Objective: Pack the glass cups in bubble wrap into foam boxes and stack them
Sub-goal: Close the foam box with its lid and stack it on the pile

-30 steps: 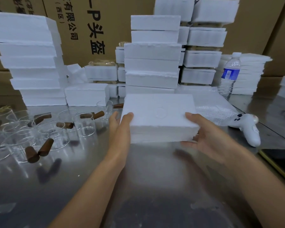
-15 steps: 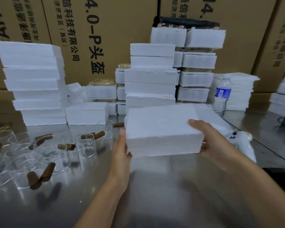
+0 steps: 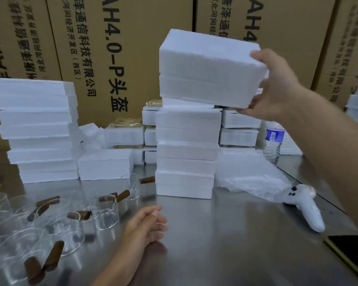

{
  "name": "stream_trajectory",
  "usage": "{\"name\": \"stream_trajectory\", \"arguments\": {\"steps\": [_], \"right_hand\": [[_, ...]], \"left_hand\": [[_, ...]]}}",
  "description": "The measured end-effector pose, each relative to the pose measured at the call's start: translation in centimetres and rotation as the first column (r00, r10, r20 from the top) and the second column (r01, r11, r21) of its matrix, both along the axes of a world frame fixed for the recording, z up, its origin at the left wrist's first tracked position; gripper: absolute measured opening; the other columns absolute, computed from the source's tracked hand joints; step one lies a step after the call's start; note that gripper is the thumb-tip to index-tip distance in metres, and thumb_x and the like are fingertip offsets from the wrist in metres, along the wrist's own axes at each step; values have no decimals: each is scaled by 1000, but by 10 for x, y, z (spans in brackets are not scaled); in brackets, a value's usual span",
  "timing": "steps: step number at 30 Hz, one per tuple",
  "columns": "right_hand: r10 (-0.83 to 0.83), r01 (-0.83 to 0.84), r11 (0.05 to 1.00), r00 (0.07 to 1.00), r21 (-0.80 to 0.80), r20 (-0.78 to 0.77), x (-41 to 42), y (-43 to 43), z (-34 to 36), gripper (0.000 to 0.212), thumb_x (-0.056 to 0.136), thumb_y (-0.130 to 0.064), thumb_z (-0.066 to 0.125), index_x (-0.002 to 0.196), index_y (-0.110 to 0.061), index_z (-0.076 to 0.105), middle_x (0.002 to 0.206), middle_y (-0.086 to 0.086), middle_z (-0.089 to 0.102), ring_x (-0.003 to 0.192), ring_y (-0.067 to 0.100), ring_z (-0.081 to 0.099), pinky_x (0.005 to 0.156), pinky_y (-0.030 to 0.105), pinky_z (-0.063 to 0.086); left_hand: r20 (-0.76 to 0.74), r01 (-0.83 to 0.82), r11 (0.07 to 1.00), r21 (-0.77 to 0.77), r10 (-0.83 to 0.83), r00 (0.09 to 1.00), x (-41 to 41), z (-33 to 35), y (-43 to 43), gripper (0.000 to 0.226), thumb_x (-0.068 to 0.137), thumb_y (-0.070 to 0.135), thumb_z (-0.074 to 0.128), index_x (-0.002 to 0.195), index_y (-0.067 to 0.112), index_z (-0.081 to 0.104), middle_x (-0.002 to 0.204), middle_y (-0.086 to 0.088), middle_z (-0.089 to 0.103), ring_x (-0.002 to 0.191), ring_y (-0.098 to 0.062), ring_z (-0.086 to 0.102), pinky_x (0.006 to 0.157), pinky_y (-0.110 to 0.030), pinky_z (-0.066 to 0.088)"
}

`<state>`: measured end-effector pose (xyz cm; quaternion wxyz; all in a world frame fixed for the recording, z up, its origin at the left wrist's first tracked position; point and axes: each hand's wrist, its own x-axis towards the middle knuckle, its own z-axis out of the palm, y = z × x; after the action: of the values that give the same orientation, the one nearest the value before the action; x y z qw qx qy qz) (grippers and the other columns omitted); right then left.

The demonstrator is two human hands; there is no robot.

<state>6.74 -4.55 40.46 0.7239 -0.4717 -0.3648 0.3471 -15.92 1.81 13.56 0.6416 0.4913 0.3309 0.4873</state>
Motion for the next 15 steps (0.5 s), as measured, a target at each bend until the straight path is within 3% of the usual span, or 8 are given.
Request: {"name": "stream_trajectory", "arguments": {"steps": [3, 5, 7, 10, 15], "right_hand": [[-6, 11, 995, 999, -97, 48, -11, 32, 18, 28, 78, -41, 63, 91, -18, 54, 96, 6, 56, 85, 25, 62, 66, 44, 57], [-26, 40, 986, 996, -164, 83, -14, 51, 20, 27, 79, -43, 62, 84, -18, 53, 89, 3, 56, 80, 24, 62, 72, 40, 56], [-59, 89, 968, 990, -235, 129, -15, 66, 19, 27, 80, -43, 60, 82, -19, 50, 85, 2, 55, 77, 22, 60, 70, 37, 54], [-105, 147, 942, 983, -301, 153, -9, 76, 15, 29, 80, -45, 61, 80, -18, 50, 81, 2, 56, 72, 22, 59, 60, 36, 50], [-158, 212, 910, 972, -356, 175, -2, 87, 12, 29, 79, -47, 59, 78, -19, 51, 82, 3, 59, 75, 22, 60, 67, 35, 50]], "left_hand": [[-18, -2, 1000, 2, 2, 1000, 4, -2, 7, 16, 94, 0, 49, 95, 5, 64, 67, -8, 66, 55, -17, 62, 50, -22, 48], [-30, 15, 1000, 21, -15, 999, 7, -3, 8, 9, 91, -2, 56, 94, 4, 64, 63, -6, 65, 52, -14, 61, 47, -19, 47], [-49, 42, 998, 44, -40, 998, 7, -2, 7, 18, 76, 8, 66, 93, 4, 63, 62, -5, 65, 53, -14, 61, 48, -19, 47], [-80, 93, 992, 83, -87, 993, 9, -2, 6, 33, 62, 14, 56, 93, 5, 62, 61, -2, 64, 53, -11, 59, 49, -17, 44], [-146, 131, 982, 138, -111, 983, 12, -6, 6, 34, 61, 14, 54, 93, 7, 61, 61, 2, 63, 55, -9, 60, 50, -17, 43]]}}
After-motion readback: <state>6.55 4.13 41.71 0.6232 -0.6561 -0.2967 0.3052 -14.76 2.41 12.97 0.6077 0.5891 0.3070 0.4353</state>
